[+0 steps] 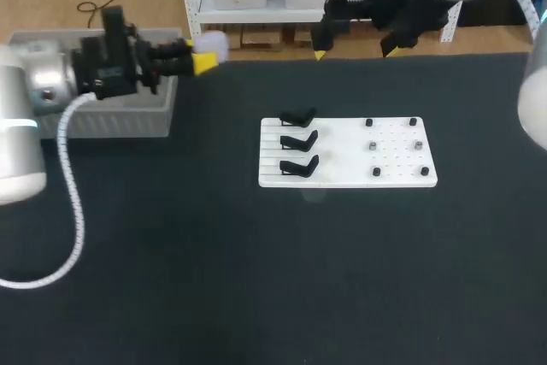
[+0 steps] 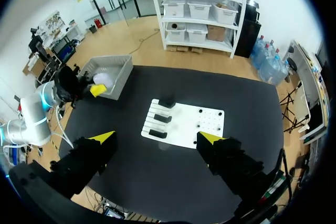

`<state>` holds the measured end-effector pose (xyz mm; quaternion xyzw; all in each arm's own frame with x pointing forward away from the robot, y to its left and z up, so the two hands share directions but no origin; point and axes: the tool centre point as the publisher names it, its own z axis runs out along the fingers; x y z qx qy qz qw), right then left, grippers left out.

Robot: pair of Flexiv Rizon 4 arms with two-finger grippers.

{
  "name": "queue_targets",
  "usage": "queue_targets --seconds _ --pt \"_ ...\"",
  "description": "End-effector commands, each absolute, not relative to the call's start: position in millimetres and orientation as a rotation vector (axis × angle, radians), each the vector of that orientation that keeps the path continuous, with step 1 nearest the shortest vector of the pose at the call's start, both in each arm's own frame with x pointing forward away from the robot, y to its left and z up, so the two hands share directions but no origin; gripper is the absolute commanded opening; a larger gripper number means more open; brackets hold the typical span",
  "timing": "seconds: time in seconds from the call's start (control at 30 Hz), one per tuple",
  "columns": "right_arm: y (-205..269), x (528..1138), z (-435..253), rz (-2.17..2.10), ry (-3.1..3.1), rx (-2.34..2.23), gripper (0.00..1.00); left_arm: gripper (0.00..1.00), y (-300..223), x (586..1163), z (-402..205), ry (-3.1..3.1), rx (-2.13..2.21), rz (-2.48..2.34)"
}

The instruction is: Pick up each earbud case from the left stands, insert the matching earbuds, close the lid, and place the case in the box.

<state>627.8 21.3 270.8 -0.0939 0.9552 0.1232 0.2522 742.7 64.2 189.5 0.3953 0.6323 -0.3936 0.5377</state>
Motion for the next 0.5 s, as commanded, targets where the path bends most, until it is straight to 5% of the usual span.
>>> queue_targets --seconds 0.03,0.5 --pt "20.5 625.2 268.5 0.338 2.496 -0.229 1.0 0.0 112.8 762.6 189.7 1.641 0.815 -0.602" --pt "20.5 625.2 268.5 0.338 2.496 -0.229 1.0 0.0 245.0 866.3 148.7 1.842 0.635 -0.184"
